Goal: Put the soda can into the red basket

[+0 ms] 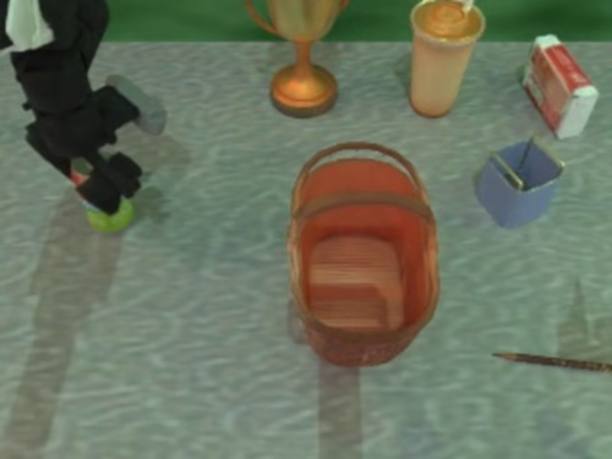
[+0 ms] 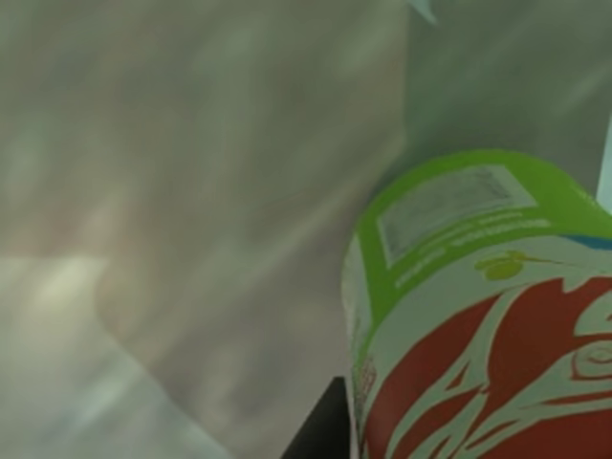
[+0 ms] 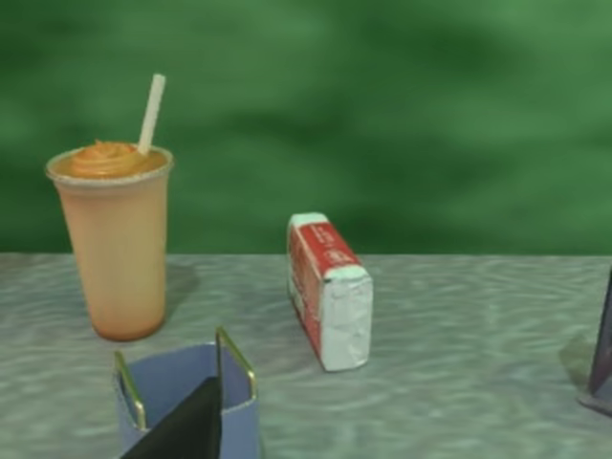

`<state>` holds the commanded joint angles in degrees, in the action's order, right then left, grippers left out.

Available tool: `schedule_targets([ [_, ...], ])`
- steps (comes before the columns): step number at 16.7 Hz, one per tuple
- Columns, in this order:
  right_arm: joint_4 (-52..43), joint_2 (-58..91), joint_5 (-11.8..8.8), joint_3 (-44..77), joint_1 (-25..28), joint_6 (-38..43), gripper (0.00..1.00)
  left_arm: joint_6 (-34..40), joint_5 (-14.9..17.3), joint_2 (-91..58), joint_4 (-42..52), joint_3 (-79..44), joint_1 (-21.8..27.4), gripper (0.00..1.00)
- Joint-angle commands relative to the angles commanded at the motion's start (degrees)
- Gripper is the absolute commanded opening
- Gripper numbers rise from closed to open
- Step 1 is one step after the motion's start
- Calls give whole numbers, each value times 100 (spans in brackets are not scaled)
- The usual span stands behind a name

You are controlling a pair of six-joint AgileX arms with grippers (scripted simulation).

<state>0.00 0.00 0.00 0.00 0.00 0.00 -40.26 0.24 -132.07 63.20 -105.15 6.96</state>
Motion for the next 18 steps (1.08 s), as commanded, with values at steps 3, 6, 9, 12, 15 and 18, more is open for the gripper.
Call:
schedule_targets([
  [3, 0, 0, 0, 0, 0, 0, 100, 9, 47, 18, -60, 19, 5, 0],
  [6, 0, 0, 0, 0, 0, 0, 100, 184, 460, 82, -599, 178, 102, 0],
  [9, 0, 0, 0, 0, 0, 0, 100, 558, 1220, 194, -1678, 492, 244, 0],
  [12, 0, 0, 0, 0, 0, 0, 100, 1091, 2218, 350, -3198, 952, 416, 0],
  [15, 0, 0, 0, 0, 0, 0, 100, 1725, 3353, 550, -4940, 1522, 610, 0],
  [18, 0, 0, 0, 0, 0, 0, 100, 2387, 4512, 809, -6725, 2146, 808, 0],
])
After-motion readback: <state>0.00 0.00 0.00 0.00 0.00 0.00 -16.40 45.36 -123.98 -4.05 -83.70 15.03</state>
